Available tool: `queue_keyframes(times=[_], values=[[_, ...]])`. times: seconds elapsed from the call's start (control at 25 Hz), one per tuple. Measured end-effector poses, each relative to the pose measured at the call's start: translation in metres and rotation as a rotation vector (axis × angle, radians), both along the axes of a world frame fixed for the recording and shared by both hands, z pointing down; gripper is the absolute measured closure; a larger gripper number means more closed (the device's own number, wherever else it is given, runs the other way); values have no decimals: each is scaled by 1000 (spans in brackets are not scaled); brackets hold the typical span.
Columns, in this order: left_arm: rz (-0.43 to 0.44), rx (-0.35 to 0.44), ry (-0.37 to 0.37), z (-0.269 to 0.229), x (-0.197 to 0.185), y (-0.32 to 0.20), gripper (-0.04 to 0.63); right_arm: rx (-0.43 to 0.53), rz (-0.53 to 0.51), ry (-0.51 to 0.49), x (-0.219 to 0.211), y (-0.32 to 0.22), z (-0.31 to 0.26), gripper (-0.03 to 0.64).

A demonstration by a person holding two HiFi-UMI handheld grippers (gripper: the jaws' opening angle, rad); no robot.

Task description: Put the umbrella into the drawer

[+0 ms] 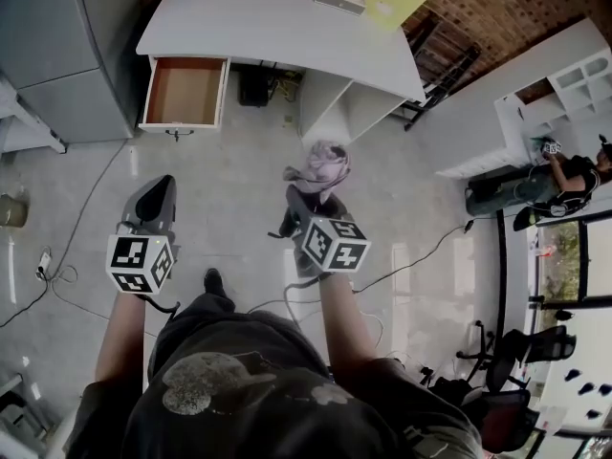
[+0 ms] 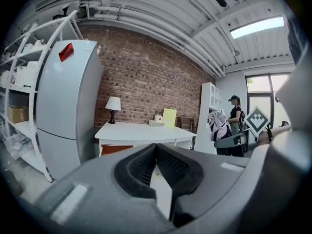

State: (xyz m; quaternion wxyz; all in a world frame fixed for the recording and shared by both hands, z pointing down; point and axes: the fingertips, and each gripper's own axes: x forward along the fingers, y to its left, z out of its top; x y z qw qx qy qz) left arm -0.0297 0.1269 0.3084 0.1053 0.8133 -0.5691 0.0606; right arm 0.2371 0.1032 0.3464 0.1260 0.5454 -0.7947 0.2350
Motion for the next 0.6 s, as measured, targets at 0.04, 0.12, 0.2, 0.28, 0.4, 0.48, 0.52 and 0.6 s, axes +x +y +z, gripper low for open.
queue_keyframes(times=[0.04,0.12,0.2,0.28,0.4,0.48,0.52,0.6], values=[[1,2,3,-1,-8,-10,584,5,4,-2,-7,-10,-3,379],[-5,8,9,-3,-22,-29,584,14,7,0,-19,-28,-7,379],[-13,10,21,-2,-33,-41,584,18,-4,12,-30,-43,-9,379],[-15,6,20,1,-42,-49,584,17,-17,21,-42,-56,-9,379],[-26,-4,16,6,-54,-58,584,18,-40,20,-57,-72,-9,379],[-48,-7,23,8,-61,-65,584,19,-65,22,-66,-83,-9,379],[-59,-8,23,8,-64,-68,584,20,-79,25,-71,-89,-8,379],[-76,-6,17,8,-70,-77,584,18,-102,25,-80,-104,-5,379]])
